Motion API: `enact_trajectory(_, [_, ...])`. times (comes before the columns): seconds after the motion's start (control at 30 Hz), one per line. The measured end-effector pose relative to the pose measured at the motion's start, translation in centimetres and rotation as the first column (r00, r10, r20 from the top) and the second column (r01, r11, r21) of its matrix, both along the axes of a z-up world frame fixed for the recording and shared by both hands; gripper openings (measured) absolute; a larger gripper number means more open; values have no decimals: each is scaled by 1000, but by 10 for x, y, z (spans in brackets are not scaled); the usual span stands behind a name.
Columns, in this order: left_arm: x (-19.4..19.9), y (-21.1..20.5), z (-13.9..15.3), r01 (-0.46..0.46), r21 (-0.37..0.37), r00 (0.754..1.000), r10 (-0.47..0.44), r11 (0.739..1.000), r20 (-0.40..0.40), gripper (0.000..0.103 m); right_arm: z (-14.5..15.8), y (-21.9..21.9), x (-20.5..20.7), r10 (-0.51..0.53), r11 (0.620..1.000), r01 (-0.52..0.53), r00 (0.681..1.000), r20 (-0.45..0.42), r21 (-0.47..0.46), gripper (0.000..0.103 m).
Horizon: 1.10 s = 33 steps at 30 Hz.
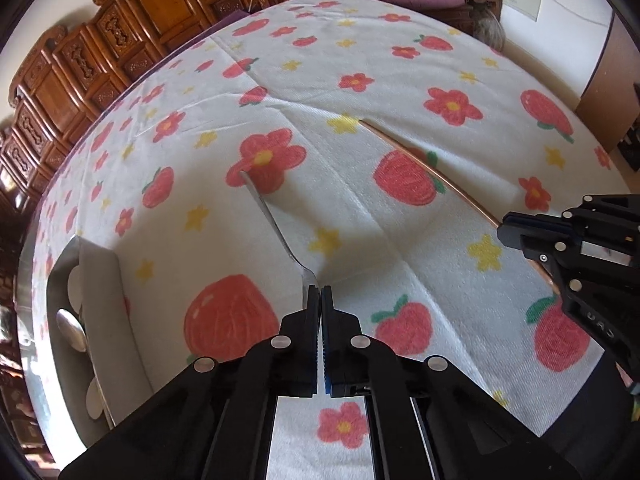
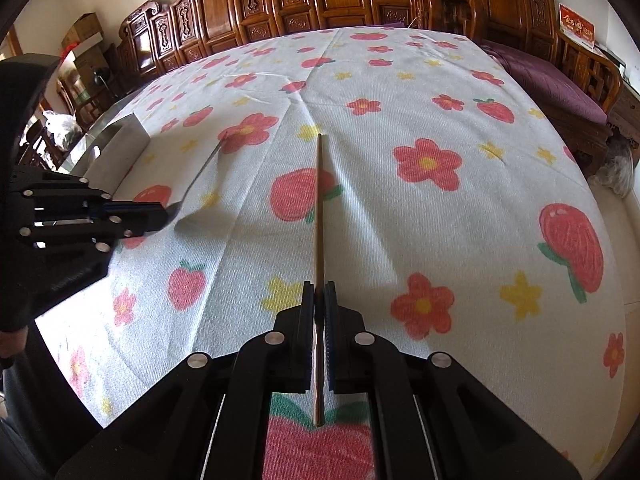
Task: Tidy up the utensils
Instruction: 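Grasp the metal spoon by its handle with the left tool while the right tool holds the chopstick, then carry the spoon into the tray and open the left tool while the right tool holds the chopstick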
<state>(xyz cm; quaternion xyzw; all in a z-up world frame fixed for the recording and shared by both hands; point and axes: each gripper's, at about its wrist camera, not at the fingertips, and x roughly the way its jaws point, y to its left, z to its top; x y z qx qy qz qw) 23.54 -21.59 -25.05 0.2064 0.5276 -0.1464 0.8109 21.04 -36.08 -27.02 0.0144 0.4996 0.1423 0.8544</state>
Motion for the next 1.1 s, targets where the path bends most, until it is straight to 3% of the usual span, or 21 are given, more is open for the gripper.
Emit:
enact_trajectory(0.43, [-30, 47, 29, -37, -97, 999, 40, 995, 30, 1, 5, 14, -3, 41, 998, -39, 999, 31, -58, 6])
enact_trajectory(1.1, [-47, 116, 96, -89, -243, 984, 124, 966, 130, 1, 57, 81, -23, 166, 986, -164, 978, 129, -25, 6])
